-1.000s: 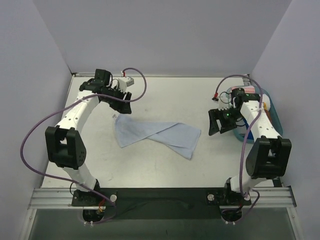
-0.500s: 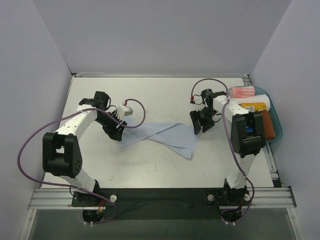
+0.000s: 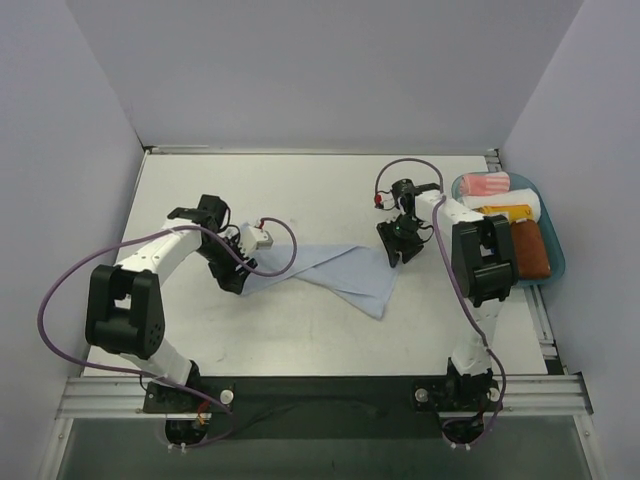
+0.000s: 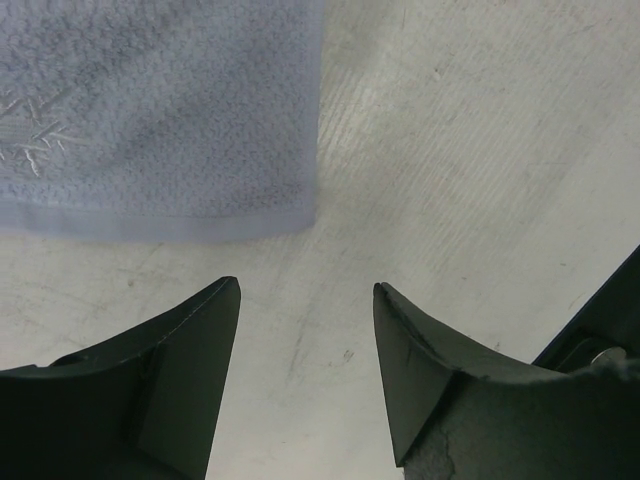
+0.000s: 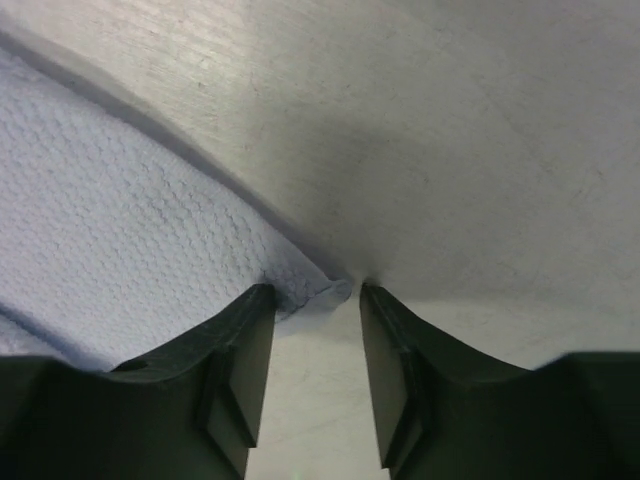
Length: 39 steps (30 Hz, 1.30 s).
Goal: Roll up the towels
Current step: Flatten the towel
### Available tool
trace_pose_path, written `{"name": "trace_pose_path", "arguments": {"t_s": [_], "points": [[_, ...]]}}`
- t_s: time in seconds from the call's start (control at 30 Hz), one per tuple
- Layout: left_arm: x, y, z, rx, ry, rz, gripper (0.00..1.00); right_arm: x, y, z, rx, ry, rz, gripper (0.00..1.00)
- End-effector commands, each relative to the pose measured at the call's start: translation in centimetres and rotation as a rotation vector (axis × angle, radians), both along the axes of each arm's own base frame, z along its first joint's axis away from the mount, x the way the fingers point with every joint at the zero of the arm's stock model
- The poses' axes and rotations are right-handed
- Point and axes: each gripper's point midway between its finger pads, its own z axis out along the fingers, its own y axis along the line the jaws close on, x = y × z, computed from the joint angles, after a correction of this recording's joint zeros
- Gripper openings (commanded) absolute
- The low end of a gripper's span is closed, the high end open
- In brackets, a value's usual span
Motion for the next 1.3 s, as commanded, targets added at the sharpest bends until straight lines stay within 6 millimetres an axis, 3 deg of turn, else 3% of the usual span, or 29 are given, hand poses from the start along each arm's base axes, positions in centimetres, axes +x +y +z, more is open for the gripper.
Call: {"name": "trace_pose_path", "arguments": {"t_s": [0.0,0.1,0.23,0.4,0.5,0.57,0.6,0.67,0.7,0.77,0.83,0.87,0.97,1.17,1.27], "points": [[1.4,-0.9,0.5,-0.014,-0.092,-0.063,0.66,-0.3,-0.3,-0.2,-0.03,0.028,-0.003,0.38],[0.8,-1.4,-0.3,0.012,-0.117,-0.135,0.66,-0.8,0.1,-0.8,-0.005,0.056,0.005,0.35],[1.3,-2.4,-1.8,0.084,-0.197,-0.207,0.66,-1.5,0.3,-1.3,0.008,0.089,0.013,0.24],[2.4,-1.6,-4.8,0.215,-0.21,-0.216,0.64,-1.7,0.6,-1.3,0.023,0.102,0.026,0.14],[2.8,-1.1,-6.4,0.262,-0.211,-0.231,0.59,-1.9,0.6,-1.2,0.027,0.109,0.034,0.03],[2.8,-0.7,-7.3,0.286,-0.217,-0.24,0.54,-2.0,0.6,-1.1,0.031,0.11,0.045,0.0],[2.7,-0.5,-7.7,0.293,-0.211,-0.242,0.43,-2.0,0.6,-1.0,0.034,0.109,0.048,0.0],[2.3,-0.3,-8.1,0.298,-0.196,-0.233,0.31,-2.1,0.8,-0.6,0.051,0.102,0.057,0.0],[2.1,-0.2,-8.0,0.301,-0.188,-0.225,0.15,-2.0,0.8,-0.4,0.056,0.098,0.059,0.0],[2.3,-1.1,-6.7,0.261,-0.17,-0.169,0.0,-1.7,0.8,0.5,0.066,0.074,0.065,0.0],[2.1,-1.5,-4.4,0.209,-0.161,-0.109,0.0,-1.2,0.7,1.4,0.073,0.046,0.063,0.0],[2.8,-2.3,-2.9,0.154,-0.179,-0.087,0.0,-0.9,0.5,2.2,0.076,0.027,0.065,0.0],[4.6,-2.2,1.4,0.081,-0.247,0.016,0.0,-0.1,-0.1,4.1,0.083,-0.017,0.064,0.0],[6.9,0.3,8.1,-0.031,-0.307,0.229,0.0,0.6,-1.0,8.5,0.102,-0.121,0.077,0.0],[6.9,1.2,10.0,-0.065,-0.318,0.288,0.0,0.0,-1.4,10.7,0.1,-0.161,0.091,0.0]]}}
